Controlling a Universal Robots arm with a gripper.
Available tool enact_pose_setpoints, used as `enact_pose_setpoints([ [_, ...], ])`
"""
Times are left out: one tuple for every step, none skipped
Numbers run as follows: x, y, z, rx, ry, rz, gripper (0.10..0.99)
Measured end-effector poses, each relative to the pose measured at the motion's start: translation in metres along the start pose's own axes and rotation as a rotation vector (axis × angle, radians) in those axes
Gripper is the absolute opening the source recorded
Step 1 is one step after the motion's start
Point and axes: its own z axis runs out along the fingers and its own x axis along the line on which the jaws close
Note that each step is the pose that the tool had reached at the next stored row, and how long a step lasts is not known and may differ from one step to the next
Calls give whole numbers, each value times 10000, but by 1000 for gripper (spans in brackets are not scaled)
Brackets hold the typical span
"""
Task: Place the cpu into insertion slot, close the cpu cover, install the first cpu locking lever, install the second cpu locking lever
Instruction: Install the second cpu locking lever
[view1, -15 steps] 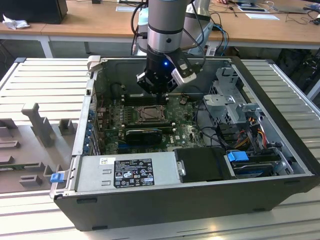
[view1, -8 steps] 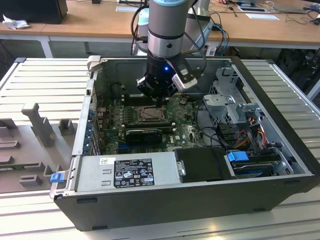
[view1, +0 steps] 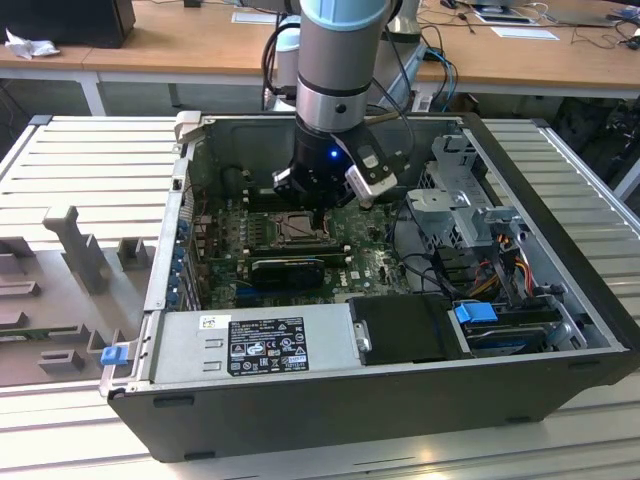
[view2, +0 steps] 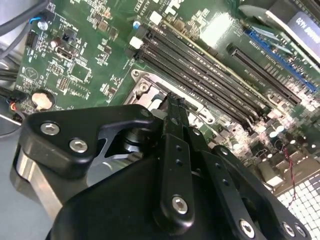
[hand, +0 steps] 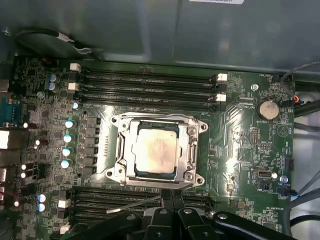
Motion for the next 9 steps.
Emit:
enact_pose_setpoints([
  [5, -7, 3, -3, -1, -3, 106],
  [8, -13, 5, -4, 0, -3, 106],
  [12, -24, 5, -8, -1, -5, 106],
  [18, -36, 5, -17, -1, -6, 106],
  [23, -50, 6, -29, -2, -8, 106],
  [30, -70, 7, -40, -3, -10, 106],
  [46, -91, 7, -48, -3, -7, 106],
  [60, -105, 8, -57, -4, -10, 106],
  [83, -117, 8, -78, -5, -13, 106],
])
